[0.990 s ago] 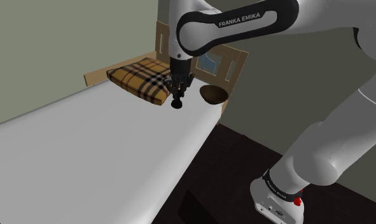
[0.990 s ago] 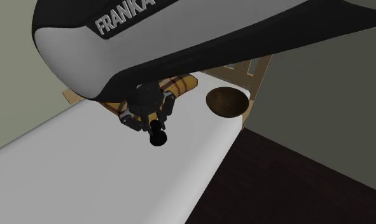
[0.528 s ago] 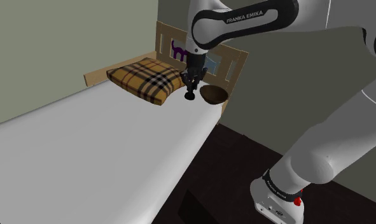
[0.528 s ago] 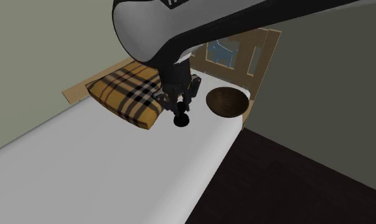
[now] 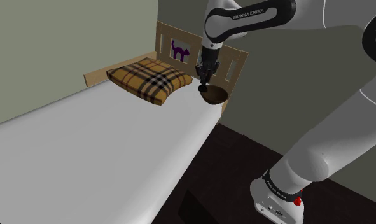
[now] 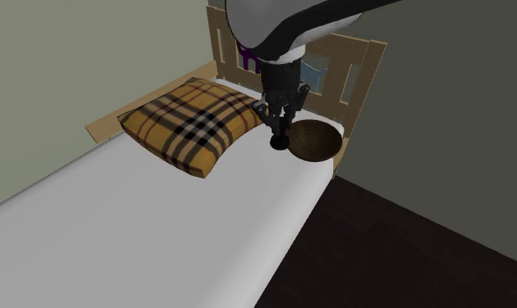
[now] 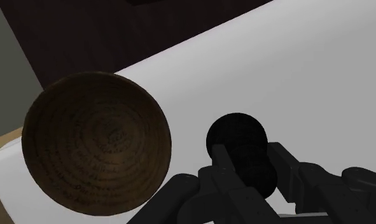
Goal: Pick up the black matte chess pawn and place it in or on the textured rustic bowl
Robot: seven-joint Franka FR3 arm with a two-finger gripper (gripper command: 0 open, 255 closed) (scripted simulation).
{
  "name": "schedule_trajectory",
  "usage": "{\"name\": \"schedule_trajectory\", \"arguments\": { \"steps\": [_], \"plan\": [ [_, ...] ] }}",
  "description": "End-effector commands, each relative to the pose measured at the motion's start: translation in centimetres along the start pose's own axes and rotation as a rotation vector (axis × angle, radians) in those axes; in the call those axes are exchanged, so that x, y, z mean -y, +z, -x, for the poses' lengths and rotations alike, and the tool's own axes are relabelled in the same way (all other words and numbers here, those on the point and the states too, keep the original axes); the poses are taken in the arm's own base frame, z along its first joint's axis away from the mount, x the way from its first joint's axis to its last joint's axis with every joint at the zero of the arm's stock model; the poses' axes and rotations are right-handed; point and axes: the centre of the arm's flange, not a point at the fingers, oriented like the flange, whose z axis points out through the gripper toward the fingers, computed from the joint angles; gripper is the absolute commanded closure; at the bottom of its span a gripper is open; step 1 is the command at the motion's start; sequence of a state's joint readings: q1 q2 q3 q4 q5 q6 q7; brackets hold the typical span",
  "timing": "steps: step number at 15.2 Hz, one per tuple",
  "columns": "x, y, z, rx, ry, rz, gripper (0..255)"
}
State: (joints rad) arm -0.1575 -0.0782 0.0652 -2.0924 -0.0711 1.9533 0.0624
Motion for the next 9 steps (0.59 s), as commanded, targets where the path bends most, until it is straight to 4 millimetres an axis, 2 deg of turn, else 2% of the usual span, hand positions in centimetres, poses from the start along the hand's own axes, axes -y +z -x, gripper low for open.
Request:
{"name": "schedule_trajectory", "arguments": {
  "steps": [1,9],
  "plan": [
    [-2.8,0.1,-0.6,0.0,-0.001,0.0,255],
    [-13.1,0.4,-2.6,0.0,-0.001,0.0,255]
  ]
}}
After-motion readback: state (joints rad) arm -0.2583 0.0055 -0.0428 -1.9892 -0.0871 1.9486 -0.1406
